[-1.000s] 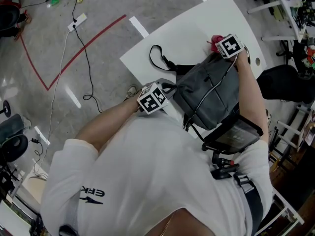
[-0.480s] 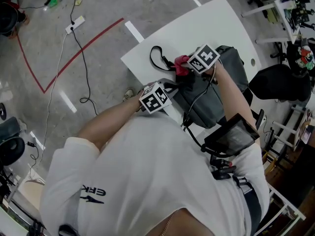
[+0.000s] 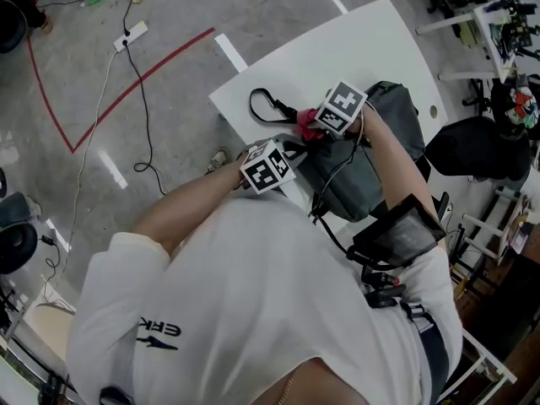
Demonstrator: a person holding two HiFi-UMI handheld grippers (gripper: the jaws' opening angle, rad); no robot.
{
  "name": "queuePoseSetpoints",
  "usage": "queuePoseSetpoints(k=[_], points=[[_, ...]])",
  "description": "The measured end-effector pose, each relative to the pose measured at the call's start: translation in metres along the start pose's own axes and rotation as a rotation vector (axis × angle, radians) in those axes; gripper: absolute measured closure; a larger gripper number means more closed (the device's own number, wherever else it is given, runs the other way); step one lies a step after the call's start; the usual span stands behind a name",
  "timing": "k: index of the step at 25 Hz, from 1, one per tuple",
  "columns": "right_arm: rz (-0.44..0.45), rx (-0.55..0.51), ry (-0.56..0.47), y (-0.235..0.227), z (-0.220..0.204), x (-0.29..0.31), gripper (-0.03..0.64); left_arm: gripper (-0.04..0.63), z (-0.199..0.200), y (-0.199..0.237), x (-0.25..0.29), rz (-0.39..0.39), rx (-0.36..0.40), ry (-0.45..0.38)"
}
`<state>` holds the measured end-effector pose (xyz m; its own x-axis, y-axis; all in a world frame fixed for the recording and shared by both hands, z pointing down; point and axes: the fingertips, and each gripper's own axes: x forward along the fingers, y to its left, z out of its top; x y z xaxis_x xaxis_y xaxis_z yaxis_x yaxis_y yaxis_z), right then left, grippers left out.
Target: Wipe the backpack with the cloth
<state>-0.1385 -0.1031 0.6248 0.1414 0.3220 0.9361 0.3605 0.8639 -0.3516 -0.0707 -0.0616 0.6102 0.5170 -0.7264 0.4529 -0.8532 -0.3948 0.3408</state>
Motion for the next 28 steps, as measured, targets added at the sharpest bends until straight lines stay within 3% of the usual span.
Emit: queuePoseSetpoints(k=[11,28], points=[[0.016,-0.012,0.085,-0.015,-0.011,0.015,0.488,0.592,-0.002,0.0,0.003,0.002,-0.004,0.014],[-0.165,0.077,0.125,-0.097,-0.052,-0.009,0.488,0.592,0.0,-0.002,0.003,0.007,-0.006,0.028]])
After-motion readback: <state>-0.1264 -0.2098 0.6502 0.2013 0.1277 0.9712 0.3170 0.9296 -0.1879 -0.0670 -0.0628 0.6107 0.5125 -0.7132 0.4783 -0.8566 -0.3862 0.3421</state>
